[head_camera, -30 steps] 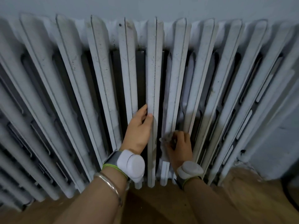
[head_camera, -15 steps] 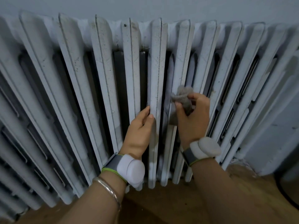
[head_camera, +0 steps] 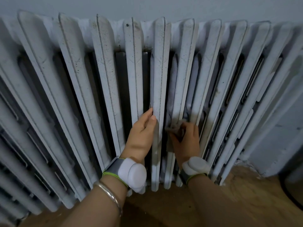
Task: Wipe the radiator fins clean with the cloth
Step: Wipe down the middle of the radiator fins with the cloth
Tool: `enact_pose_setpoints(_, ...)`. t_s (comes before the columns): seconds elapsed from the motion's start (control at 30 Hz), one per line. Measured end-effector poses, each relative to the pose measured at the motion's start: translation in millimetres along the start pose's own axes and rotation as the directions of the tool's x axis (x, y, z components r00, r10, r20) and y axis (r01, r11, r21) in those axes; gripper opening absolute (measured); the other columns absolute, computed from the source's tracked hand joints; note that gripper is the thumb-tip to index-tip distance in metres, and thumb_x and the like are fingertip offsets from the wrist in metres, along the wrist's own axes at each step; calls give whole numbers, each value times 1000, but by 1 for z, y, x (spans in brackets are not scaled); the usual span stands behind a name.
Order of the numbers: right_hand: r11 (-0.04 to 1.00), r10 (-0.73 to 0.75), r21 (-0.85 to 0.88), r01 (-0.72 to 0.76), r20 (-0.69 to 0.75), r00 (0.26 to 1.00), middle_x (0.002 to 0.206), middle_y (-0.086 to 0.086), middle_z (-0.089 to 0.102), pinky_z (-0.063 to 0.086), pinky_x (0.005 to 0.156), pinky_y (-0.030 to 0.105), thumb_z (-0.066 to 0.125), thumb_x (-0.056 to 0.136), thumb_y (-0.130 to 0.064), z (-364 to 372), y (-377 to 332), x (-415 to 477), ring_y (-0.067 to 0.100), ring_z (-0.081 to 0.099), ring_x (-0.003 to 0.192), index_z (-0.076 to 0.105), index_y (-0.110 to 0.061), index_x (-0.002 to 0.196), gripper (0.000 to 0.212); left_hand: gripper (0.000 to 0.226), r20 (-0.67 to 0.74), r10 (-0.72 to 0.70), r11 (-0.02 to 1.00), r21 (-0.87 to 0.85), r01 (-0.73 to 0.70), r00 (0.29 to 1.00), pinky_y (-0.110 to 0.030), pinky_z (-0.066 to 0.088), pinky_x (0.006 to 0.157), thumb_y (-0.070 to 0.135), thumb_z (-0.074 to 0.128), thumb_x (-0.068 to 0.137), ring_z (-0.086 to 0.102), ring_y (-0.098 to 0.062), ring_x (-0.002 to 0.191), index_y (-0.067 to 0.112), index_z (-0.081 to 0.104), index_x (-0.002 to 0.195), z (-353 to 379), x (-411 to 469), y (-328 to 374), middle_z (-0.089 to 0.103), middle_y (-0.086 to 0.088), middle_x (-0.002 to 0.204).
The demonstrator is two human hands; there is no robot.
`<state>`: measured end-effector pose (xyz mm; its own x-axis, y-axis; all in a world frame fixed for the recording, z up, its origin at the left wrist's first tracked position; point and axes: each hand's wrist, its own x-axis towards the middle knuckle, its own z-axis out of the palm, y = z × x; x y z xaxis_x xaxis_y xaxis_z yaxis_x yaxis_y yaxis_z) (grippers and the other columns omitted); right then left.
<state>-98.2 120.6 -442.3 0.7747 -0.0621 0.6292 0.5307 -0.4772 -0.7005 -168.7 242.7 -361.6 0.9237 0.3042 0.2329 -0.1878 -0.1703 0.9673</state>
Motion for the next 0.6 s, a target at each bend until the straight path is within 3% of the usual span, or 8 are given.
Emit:
enact_pose_setpoints(0.27, 976, 204, -127, -179, 225, 953, 104, 3, 46, 47, 86, 34, 67, 85, -8, 16, 45, -41, 23, 52, 94, 50, -10, 100, 23, 43, 43, -5, 1000, 12, 5, 999, -33, 29, 115, 27, 41, 99, 39, 0, 128, 24, 40, 142, -7, -4, 3, 44, 10, 143)
enact_pose_setpoints(0.33, 968, 243, -132, -215, 253, 936, 104, 4, 49, 44, 83, 29, 63, 87, -4, 12, 46, -42, 20, 51, 91, 51, -10, 100, 19, 43, 61, -3, 1000, 23, 2, 998, -31, 29, 115, 29, 40, 100, 39, -1, 131, 25, 39, 142, -10, -6, 3, 44, 11, 143)
enact_pose_setpoints(0.5, 959, 283, -50, -279, 144, 948, 91, 11, 57, 41, 67, 27, 64, 84, -6, 1, 26, -30, 20, 54, 75, 43, -24, 79, 28, 37, 10, 27, 998, 53, -27, 1000, -20, 34, 107, 26, 43, 99, 50, -5, 123, 21, 48, 136, -18, -10, 3, 55, 9, 130)
enact_pose_setpoints(0.6, 971, 221, 72, -228, 91, 971, 94, 4, 57, 42, 64, 23, 66, 85, -10, -8, -8, -18, 16, 55, 81, 44, -30, 81, 30, 27, -83, 70, 994, 83, -63, 994, -22, 43, 98, 20, 49, 97, 60, -13, 109, 19, 59, 121, -26, -11, 2, 64, 5, 111)
